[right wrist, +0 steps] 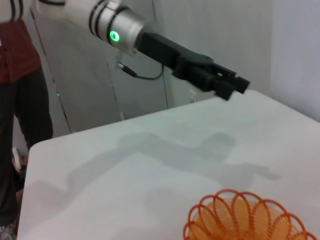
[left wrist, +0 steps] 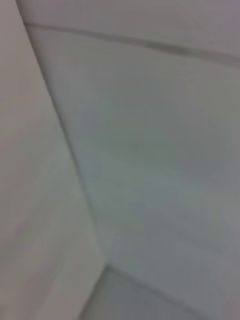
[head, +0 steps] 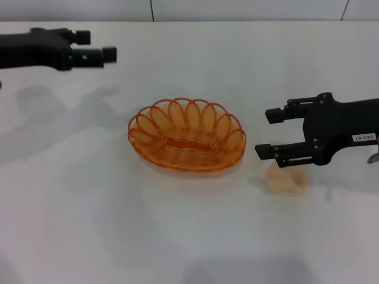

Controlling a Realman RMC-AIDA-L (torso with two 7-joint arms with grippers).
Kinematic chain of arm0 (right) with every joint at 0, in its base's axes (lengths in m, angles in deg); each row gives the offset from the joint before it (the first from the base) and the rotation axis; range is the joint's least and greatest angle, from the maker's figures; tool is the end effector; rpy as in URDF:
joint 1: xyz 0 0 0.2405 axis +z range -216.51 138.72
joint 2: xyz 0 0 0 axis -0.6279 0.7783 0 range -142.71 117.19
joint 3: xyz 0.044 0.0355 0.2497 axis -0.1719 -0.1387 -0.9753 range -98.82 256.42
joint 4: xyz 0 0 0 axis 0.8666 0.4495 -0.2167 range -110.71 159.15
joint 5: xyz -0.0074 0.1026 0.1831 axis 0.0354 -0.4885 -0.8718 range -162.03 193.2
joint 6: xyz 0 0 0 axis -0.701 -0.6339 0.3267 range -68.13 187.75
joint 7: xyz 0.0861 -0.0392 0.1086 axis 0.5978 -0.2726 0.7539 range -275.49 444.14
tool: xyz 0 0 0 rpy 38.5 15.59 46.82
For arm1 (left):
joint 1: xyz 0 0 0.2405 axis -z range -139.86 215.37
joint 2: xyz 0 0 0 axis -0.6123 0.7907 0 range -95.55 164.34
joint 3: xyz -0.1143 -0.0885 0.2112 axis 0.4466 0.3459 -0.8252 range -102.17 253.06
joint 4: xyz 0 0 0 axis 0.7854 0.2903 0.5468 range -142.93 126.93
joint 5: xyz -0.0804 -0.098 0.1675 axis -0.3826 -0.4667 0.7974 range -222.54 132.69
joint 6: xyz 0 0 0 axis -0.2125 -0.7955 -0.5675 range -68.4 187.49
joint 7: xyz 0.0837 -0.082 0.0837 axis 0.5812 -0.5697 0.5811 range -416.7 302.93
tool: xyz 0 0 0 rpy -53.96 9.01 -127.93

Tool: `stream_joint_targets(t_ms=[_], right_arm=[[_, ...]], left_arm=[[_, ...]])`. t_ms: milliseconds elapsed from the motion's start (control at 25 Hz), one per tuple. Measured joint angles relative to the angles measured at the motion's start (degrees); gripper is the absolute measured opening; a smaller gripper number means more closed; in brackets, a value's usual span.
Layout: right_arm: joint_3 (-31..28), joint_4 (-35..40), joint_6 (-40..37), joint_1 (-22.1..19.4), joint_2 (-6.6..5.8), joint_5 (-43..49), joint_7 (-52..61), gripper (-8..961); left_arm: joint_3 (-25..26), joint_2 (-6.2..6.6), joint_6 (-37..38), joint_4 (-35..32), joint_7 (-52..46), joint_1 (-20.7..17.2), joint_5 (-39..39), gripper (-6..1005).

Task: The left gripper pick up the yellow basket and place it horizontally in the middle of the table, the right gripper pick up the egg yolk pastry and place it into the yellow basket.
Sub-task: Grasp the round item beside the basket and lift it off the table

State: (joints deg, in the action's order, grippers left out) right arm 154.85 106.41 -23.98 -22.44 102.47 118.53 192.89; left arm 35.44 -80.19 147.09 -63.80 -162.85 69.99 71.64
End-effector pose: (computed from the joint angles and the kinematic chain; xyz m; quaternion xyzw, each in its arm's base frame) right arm 0.1727 0.3079 0.0301 -0.9751 0.1275 0.1471 0.1062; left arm -0.2390 0.3758 0.0856 -0.9130 -0.2907 -0.2011 0.2035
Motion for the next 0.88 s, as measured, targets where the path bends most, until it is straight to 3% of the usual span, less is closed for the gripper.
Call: stream_joint_targets(t_ms=[400,640,880], right_arm=[[0.05,2.04,0.1,1.38,0.0,10.57,6.93,722],[1.22,2.73,0.21,2.03,-0.01,18.84,11.01,723],[3.98,0.99,2.53,2.06,0.0,20.65,11.39,723]], left_arm=[[-1.55,0.54,9.4,-1.49,7.59,-0.32,1.1,889],[-1.74,-0.04,10.77,-2.55,8.1,-0.32,0.88,889],[-2.45,-0.75,10.89,-2.56,8.06,0.0,0.85,888]])
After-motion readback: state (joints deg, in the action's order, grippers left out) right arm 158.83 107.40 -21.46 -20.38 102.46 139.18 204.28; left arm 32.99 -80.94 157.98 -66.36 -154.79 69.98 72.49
